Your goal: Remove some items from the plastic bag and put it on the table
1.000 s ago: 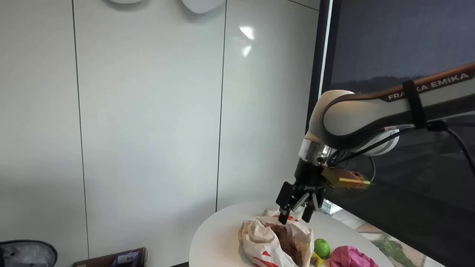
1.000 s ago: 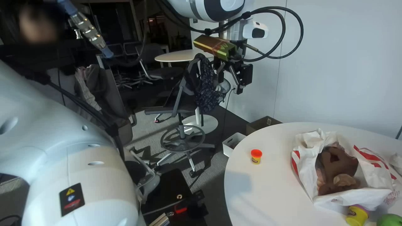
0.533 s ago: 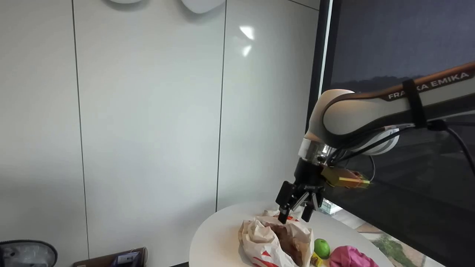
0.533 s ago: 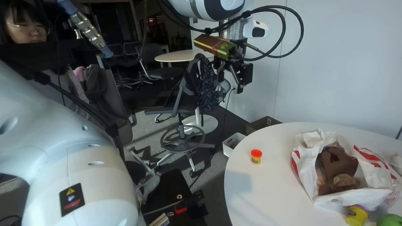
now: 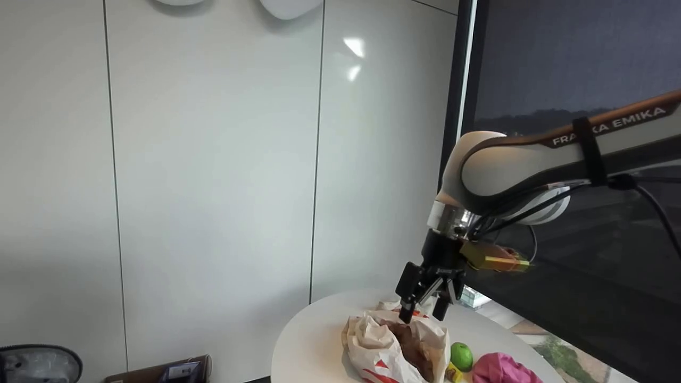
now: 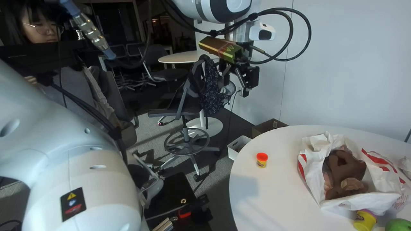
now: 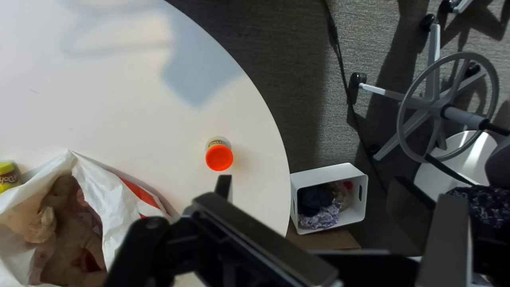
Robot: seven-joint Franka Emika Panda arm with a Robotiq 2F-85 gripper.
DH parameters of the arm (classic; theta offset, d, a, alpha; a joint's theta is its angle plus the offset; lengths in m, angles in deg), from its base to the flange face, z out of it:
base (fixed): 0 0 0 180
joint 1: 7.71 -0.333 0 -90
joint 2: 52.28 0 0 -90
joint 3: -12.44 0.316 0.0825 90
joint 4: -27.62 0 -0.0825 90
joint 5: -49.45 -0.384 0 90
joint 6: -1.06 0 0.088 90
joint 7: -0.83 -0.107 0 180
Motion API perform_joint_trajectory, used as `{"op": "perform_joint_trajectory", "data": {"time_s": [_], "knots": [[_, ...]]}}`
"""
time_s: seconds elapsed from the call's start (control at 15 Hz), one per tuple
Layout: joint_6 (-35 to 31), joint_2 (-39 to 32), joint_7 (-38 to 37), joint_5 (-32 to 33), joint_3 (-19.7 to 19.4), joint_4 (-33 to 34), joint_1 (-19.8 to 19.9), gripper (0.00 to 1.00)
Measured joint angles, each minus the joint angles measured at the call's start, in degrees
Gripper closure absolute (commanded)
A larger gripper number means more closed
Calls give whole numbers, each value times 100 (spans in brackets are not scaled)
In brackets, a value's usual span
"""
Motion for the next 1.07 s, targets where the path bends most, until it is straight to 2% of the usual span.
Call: {"op": "perform_joint_trajectory", "data": {"time_s": [0.33,0.73,1.07], "knots": [[-723,-791,47,304,-113,86,344,0],[-1678,-2691,-354,1198,-477,726,969,0],[-2525,-4441,-1010,1621,-891,1660,1014,0]]}}
